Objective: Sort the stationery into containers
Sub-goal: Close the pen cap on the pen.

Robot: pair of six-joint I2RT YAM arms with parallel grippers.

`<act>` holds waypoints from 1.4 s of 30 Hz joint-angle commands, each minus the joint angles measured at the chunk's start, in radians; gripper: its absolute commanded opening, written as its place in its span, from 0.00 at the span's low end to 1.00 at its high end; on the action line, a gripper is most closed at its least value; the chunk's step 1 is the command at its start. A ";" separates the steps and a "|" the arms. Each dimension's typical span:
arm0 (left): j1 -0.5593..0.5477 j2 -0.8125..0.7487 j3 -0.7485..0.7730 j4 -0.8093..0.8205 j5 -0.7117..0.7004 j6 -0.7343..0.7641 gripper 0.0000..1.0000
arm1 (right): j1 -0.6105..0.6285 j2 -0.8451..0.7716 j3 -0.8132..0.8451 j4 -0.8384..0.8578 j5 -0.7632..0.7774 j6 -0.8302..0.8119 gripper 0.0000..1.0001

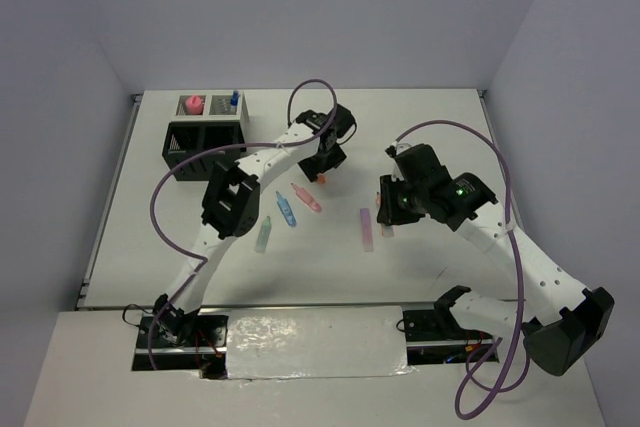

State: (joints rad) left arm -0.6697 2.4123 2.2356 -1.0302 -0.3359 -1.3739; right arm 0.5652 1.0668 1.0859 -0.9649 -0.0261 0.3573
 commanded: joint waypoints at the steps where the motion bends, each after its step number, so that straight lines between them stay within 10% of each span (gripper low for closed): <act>1: -0.005 0.038 0.038 -0.027 -0.021 -0.045 0.75 | 0.005 -0.019 0.016 0.009 -0.037 -0.046 0.14; 42: 0.025 0.059 -0.051 0.016 -0.066 -0.002 0.54 | 0.004 -0.011 0.000 0.045 -0.112 -0.084 0.15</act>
State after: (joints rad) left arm -0.6456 2.4466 2.1941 -1.0096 -0.3889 -1.3869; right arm 0.5652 1.0687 1.0859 -0.9527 -0.1226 0.2920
